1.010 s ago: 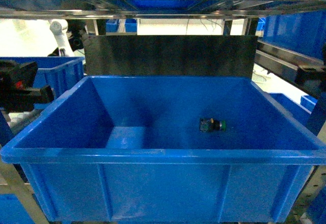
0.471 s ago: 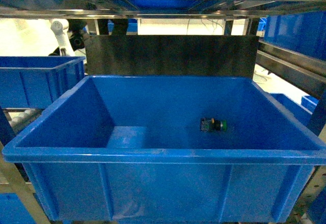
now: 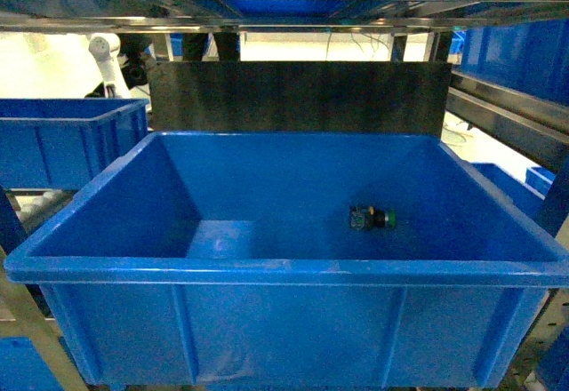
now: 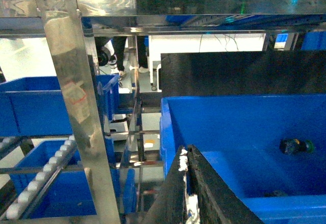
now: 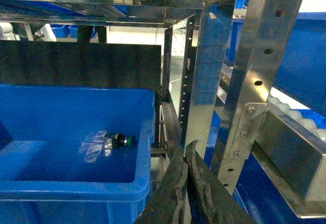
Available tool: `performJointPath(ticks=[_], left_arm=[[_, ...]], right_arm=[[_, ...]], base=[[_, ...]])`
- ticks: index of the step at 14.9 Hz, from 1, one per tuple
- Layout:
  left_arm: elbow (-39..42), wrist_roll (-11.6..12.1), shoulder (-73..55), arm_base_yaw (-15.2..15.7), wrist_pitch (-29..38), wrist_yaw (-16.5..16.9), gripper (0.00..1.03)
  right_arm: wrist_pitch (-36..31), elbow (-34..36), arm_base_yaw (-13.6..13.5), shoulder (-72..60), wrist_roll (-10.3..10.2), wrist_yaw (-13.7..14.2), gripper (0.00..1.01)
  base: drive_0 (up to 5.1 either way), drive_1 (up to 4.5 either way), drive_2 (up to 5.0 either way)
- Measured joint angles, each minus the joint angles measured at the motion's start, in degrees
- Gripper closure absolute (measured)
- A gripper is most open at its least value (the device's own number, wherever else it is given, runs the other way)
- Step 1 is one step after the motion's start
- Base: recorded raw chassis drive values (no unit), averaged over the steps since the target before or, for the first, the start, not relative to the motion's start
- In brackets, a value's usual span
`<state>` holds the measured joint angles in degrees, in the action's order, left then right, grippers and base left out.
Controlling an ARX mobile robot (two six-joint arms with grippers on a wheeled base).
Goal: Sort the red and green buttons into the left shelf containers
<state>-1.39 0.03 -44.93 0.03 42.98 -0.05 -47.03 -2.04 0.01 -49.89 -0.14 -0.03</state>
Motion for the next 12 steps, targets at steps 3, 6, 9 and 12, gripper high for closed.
performJointPath(ticks=[3,6,9,12], left_arm=[[0.55,0.0,14.69,-0.04,-13.22,0.04,1.01],[0.55,0.0,19.91,-0.04,-18.18,0.04,1.01],[0.55,0.0,24.37,-0.04,-22.45,0.04,1.01],[0.55,0.0,27.78,-0.04,-25.68,0.04,1.01]], right_arm=[[13.14,1.29,0.0,15.3,0.0,0.0,0.99],[18.88,1.31,0.0,21.49,0.0,0.0,0.99],[23.56,1.33,0.0,26.36,0.0,0.0,0.99],[27.36,1.33,0.0,30.36,0.0,0.0,0.99]], base=[[0.0,0.0,0.0],[0.0,0.0,0.0],[0.0,0.0,0.0],[0.0,0.0,0.0]])
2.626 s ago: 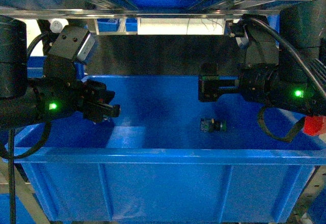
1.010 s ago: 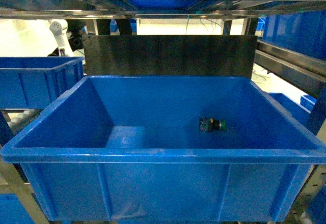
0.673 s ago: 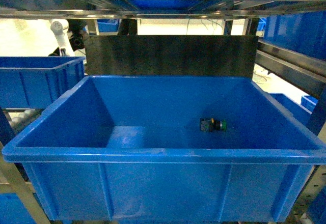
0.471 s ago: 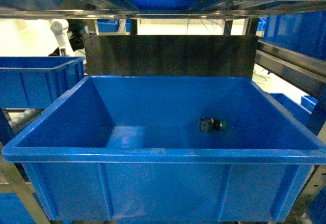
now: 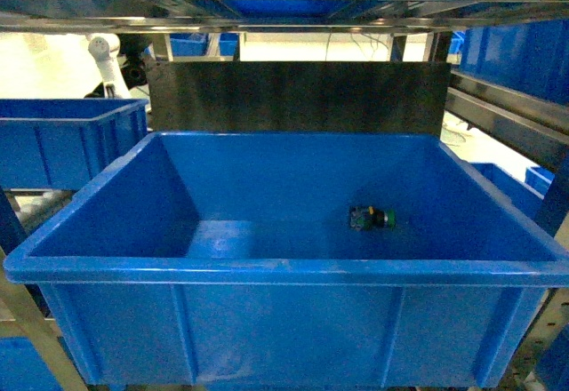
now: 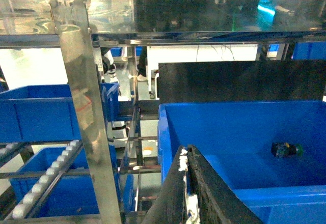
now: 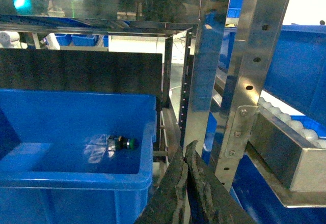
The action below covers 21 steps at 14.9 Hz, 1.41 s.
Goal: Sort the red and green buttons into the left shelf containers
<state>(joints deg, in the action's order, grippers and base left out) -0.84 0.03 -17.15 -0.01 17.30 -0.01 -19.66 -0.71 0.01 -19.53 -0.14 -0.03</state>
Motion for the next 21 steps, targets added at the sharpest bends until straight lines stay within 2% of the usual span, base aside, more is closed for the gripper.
performJointPath(ticks=[6,7,8,9,10,17,18,21], left_arm=[[0.0,0.0,6.62,0.0,-6.69,0.0,1.01],[-0.04,0.02,8.74,0.0,-9.64,0.0,1.01],[0.0,0.0,16.0,0.0,-17.94,0.0,1.01],[-0.31,-0.02,16.52,0.0,-16.94,-0.11,1.01],[0.0,0.0,16.55,0.0,-17.97,0.02,1.01],[0.0,0.0,16.57,0.0,-17.53,0.0,1.01],[0.0,-0.02,16.57,0.0,-17.53,0.0,0.96],[0.0,-0.02,16.57,0.0,-17.53,0.0,0.45]], right_arm=[[7.48,0.0,0.0,7.48,0.02,-0.02,0.99],[8.9,0.0,0.0,8.83,0.0,0.0,0.99],[10.14,0.0,0.0,10.05,0.0,0.0,0.99],[19.32,-0.04,0.0,16.17,0.02,-0.15,0.99],[18.75,-0.07,0.0,19.23,0.0,-0.04,0.99],[19.89,-0.04,0.0,19.28,0.0,0.0,0.99],[19.89,-0.04,0.0,19.28,0.02,0.0,0.93],[19.89,-0.04,0.0,19.28,0.02,0.0,0.42]], base=[[0.0,0.0,0.0],[0.0,0.0,0.0],[0.0,0.0,0.0],[0.0,0.0,0.0],[0.0,0.0,0.0],[0.0,0.0,0.0],[0.0,0.0,0.0],[0.0,0.0,0.0]])
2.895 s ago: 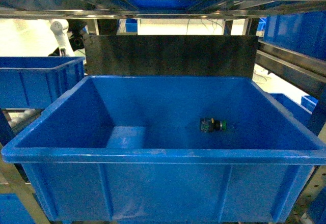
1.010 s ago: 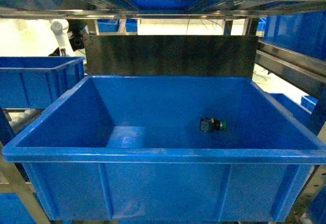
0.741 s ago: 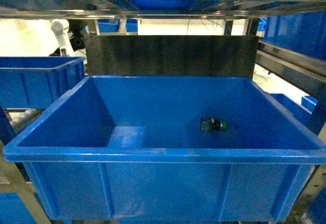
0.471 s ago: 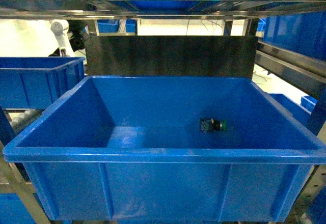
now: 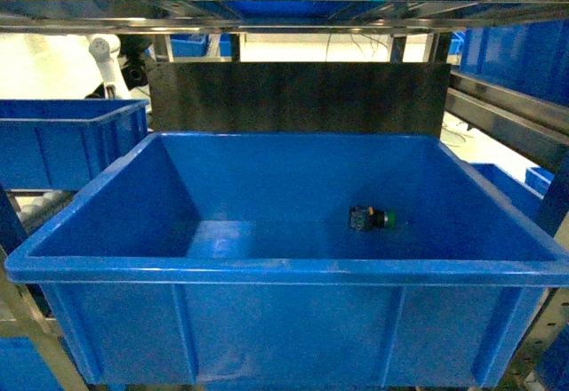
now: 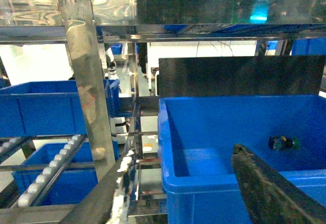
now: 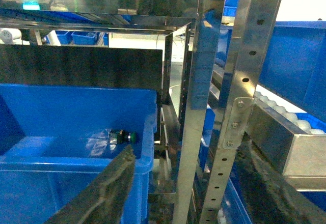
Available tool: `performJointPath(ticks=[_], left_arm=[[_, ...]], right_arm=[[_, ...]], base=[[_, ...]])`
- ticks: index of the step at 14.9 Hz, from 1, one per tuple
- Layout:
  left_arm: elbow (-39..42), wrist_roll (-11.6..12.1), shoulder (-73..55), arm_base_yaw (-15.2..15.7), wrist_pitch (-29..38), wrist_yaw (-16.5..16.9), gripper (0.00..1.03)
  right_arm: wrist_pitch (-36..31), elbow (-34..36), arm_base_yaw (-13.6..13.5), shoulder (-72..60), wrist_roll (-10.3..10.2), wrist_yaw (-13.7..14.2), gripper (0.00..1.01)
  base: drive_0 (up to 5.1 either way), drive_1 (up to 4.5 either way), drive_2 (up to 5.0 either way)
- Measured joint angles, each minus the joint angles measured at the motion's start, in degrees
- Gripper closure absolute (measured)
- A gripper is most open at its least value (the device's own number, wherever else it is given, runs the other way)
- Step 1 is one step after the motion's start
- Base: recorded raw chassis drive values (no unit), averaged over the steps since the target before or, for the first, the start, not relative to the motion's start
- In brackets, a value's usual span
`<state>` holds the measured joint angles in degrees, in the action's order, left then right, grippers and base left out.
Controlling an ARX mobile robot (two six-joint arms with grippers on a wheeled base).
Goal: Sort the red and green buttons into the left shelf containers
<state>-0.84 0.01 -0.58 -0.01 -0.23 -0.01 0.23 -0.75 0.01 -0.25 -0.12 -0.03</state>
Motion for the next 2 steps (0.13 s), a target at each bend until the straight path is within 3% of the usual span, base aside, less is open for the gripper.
performJointPath(ticks=[2], left_arm=[[0.0,0.0,0.0,0.0,0.0,0.0,0.11]], right_arm=[[0.0,0.0,0.0,0.0,0.0,0.0,0.07]], base=[[0.0,0.0,0.0]])
